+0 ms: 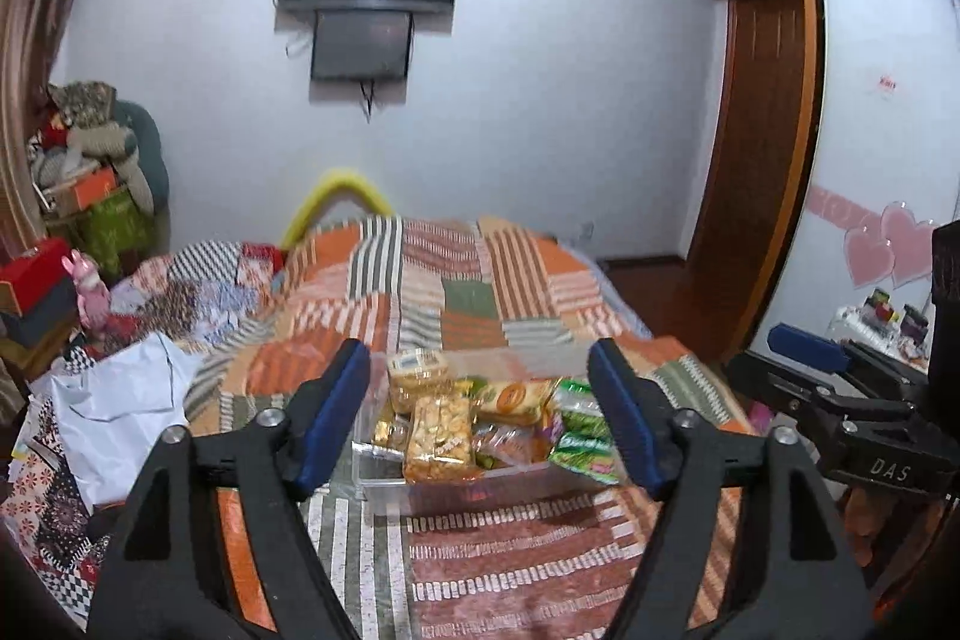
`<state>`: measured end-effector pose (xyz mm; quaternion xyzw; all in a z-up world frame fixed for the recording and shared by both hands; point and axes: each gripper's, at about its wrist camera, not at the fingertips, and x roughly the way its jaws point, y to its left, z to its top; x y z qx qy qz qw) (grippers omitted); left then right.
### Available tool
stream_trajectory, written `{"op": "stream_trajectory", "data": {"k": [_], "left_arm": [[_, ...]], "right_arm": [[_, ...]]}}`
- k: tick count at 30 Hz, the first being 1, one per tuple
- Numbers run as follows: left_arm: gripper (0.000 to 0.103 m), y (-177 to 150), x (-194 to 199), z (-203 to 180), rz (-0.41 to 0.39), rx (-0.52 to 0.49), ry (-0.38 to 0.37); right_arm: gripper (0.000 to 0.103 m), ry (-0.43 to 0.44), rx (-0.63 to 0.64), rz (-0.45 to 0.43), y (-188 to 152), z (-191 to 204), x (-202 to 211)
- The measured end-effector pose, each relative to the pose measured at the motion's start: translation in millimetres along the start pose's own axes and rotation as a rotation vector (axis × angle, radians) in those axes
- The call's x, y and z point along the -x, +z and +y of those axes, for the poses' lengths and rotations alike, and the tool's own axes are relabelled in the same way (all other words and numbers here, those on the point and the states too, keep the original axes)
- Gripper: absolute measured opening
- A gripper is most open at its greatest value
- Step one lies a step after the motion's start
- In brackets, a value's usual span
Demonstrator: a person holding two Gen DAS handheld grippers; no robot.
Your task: Organize snacks
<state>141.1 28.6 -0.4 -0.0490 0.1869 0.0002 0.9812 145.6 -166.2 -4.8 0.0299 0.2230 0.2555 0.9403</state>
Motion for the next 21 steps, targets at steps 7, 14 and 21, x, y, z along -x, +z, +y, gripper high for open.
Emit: {"op": "stream_trajectory", "data": {"k": [7,14,21], "left_arm": [[0.102,2.4,49.0,-16.4,-0.095,-0.031,0.015],[0.103,-3.7,71.9,-27.7,-0.132,-0.049,0.023],[0.103,-8.3,79.5,-32.6,-0.134,-0.051,0.023]], "right_arm": [[0.099,-0.030,0.020,-0.090,5.7,10.8,33.6],[0.103,-0.036,0.022,-0.121,5.6,15.5,47.6],[0.103,-0.048,0.027,-0.120,0.3,18.6,52.7]]}}
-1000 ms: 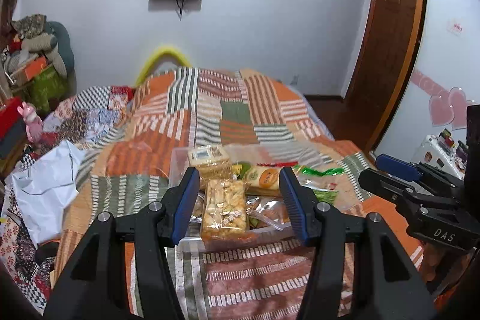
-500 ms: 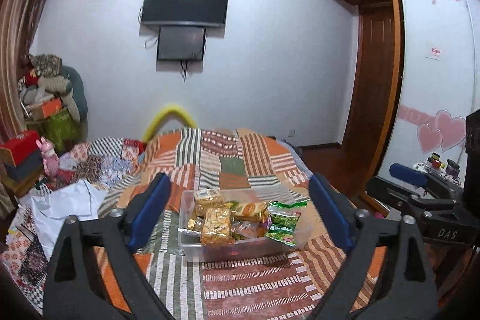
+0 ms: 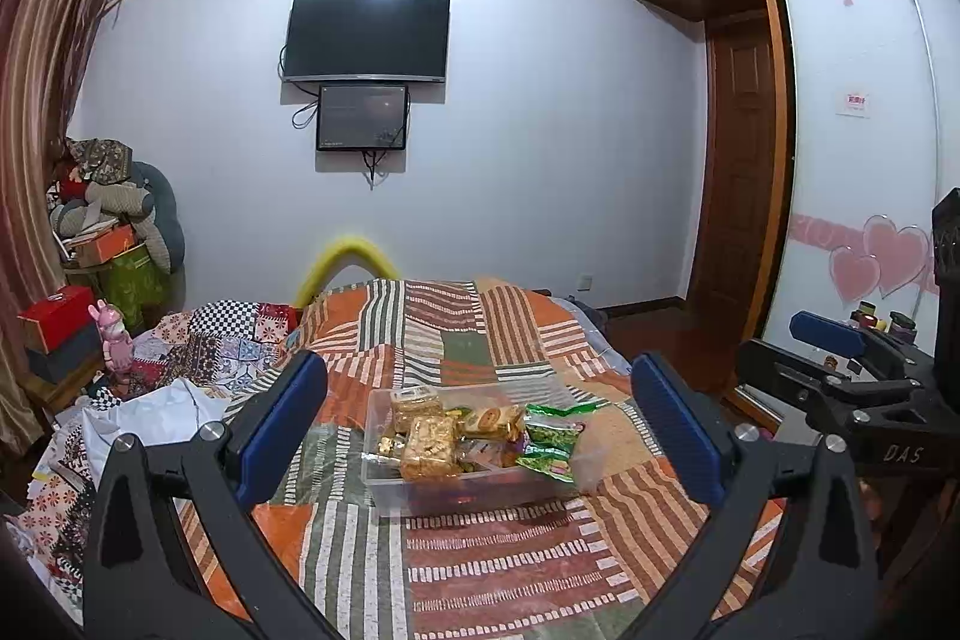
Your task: Organize snacks
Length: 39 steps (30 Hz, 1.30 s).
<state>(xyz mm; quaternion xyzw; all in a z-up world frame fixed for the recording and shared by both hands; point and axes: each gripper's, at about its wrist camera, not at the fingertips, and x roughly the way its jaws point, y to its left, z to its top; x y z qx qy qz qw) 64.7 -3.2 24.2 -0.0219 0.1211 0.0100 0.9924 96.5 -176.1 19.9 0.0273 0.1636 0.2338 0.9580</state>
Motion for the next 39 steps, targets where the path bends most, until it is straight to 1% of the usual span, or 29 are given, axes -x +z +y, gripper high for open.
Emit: {"op": "stream_trajectory", "data": {"k": [16,39], "left_arm": [[0.103,-1.0,2.4,-1.2,0.009,0.015,-0.002],[0.103,-2.3,-1.5,-1.2,0.015,0.019,-0.019]], "right_arm": [[0.103,0.003,0.012,0.007,-7.6,1.3,2.9],[0.103,0.002,0.009,0.004,-7.5,-1.2,6.6]]}}
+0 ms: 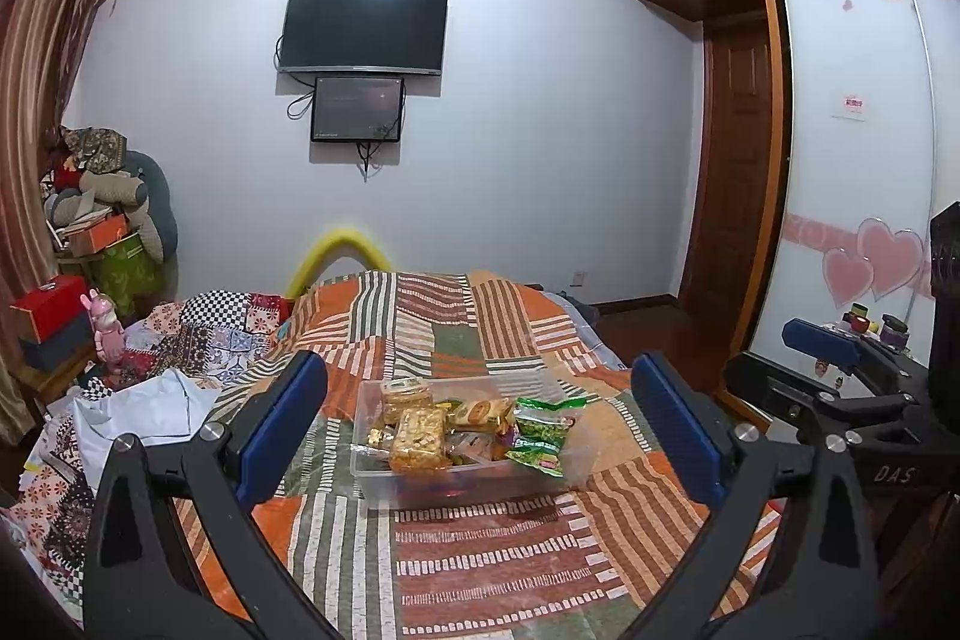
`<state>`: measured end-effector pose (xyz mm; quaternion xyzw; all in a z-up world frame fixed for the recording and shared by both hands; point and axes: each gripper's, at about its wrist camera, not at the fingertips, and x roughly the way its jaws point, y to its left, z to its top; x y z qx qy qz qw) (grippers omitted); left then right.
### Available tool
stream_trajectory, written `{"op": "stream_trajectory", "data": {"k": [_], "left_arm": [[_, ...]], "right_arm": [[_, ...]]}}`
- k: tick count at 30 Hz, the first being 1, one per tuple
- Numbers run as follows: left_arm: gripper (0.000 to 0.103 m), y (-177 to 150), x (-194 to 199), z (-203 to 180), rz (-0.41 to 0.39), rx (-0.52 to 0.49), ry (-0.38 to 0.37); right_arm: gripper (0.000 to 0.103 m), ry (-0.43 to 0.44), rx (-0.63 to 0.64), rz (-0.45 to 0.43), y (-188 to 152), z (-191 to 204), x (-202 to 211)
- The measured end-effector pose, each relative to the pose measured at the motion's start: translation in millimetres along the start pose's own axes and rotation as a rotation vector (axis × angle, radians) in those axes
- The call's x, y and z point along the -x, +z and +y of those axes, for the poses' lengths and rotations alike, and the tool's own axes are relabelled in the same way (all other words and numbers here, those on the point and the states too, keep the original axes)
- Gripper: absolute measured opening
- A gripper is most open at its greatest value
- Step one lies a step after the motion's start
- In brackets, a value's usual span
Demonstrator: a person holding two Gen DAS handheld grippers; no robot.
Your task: Organize snacks
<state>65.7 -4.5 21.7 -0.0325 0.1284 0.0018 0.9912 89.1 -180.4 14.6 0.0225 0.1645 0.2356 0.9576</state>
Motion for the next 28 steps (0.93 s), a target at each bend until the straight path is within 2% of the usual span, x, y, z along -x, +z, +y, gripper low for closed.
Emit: {"op": "stream_trajectory", "data": {"k": [28], "left_arm": [[0.103,-3.4,-6.9,0.0,0.021,0.004,-0.027]], "right_arm": [[0.103,0.003,-0.007,0.010,4.0,-2.7,-1.0]]}}
